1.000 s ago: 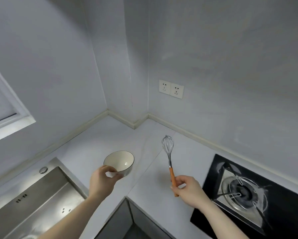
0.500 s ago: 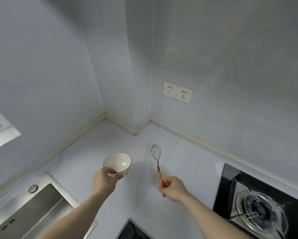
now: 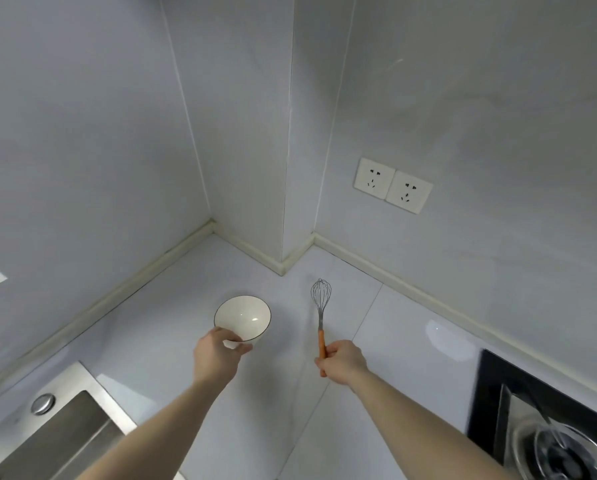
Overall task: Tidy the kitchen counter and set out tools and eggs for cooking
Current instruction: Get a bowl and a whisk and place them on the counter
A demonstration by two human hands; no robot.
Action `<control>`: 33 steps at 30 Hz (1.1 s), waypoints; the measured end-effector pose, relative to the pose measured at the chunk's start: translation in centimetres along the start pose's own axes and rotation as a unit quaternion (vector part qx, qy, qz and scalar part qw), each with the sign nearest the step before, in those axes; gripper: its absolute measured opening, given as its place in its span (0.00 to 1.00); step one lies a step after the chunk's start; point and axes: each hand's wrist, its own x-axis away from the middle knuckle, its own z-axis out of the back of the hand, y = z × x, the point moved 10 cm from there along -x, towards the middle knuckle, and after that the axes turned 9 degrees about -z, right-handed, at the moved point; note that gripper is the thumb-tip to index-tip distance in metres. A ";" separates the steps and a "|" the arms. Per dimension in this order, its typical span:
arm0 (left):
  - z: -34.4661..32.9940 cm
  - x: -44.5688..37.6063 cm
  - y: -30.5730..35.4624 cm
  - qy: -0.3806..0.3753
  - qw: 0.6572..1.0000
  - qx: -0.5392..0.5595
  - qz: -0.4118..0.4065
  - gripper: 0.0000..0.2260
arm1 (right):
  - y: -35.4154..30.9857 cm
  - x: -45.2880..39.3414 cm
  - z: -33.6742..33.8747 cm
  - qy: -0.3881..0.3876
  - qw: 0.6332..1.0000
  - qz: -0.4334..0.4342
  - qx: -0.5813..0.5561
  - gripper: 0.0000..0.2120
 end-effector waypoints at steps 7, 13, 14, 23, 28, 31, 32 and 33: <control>-0.4 -2.2 -0.2 -0.012 1.000 -0.001 -0.014 0.11 | -1.6 -1.7 -1.5 -0.005 0.999 -0.022 0.026 0.06; -1.2 -4.7 -0.6 -0.023 1.000 -0.013 -0.012 0.09 | -3.5 -3.5 -2.1 -0.001 0.999 -0.034 0.032 0.05; -1.3 -5.1 -0.6 -0.024 1.000 -0.011 -0.010 0.09 | -3.8 -3.9 -2.3 -0.001 0.999 -0.037 0.034 0.05; -2.8 -8.0 -0.3 -0.049 0.998 -0.028 -0.030 0.07 | -5.7 -6.8 -4.5 0.009 0.998 -0.066 0.024 0.09; -3.3 -9.1 0.0 -0.088 0.993 -0.047 -0.058 0.08 | -6.3 -7.8 -5.7 0.018 0.997 -0.071 0.013 0.12; -3.1 -9.0 0.1 -0.099 0.990 -0.048 -0.083 0.08 | -7.1 -7.8 -6.5 0.022 0.998 -0.066 0.008 0.17; -2.8 -8.8 0.1 -0.094 0.990 -0.046 -0.093 0.07 | -7.3 -7.6 -6.6 0.027 0.997 -0.067 0.005 0.19; -2.4 -8.6 0.2 -0.088 0.990 -0.046 -0.105 0.06 | -7.5 -7.5 -6.8 0.032 0.997 -0.065 0.003 0.21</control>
